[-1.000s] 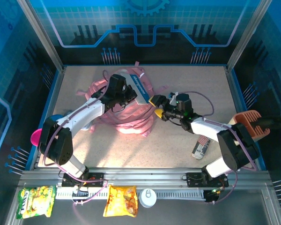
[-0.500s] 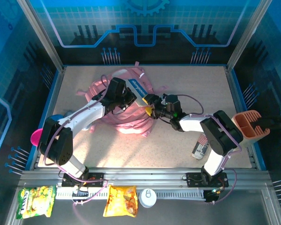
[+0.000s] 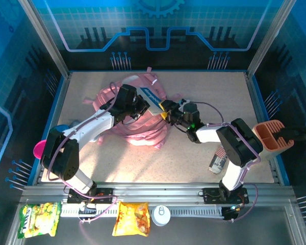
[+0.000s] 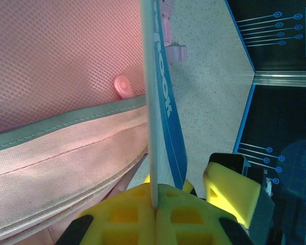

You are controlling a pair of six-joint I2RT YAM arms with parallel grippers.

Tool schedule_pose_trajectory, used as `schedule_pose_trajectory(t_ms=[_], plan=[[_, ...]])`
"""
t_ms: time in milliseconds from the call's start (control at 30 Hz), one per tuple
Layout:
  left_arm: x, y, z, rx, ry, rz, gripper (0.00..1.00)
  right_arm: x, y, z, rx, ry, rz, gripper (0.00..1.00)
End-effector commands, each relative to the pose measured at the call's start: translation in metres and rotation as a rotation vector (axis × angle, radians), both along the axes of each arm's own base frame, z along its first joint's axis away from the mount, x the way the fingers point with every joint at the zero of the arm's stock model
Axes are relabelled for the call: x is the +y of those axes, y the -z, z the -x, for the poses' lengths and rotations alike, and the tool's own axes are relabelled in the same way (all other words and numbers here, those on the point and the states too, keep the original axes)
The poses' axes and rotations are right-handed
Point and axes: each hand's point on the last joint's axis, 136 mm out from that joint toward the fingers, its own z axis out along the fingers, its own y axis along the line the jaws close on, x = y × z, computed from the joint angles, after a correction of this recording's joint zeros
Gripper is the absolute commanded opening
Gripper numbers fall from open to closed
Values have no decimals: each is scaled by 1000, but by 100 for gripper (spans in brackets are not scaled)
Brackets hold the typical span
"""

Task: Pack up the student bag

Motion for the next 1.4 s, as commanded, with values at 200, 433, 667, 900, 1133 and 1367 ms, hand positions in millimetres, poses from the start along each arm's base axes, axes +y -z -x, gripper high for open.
schedule_pose_trajectory(t_ms=[200, 433, 667, 900, 1133, 1367], plan=[[-7, 7, 2, 22, 45, 4, 2, -1, -8, -6, -67, -6, 53, 20], [-9, -4, 0, -55, 209, -150, 35, -35, -8, -1, -85, 34, 187, 0], [9, 6, 6, -114, 385, -425, 59, -87, -35, 9, -188, 57, 265, 0], [16, 18, 17, -173, 621, -686, 69, -141, -44, 30, -171, 134, 505, 0], [21, 45, 20, -110, 830, -1035, 66, -181, -43, 52, -91, 222, 717, 0], [8, 57, 18, -102, 874, -1143, 56, -185, -39, 56, -65, 224, 719, 0]])
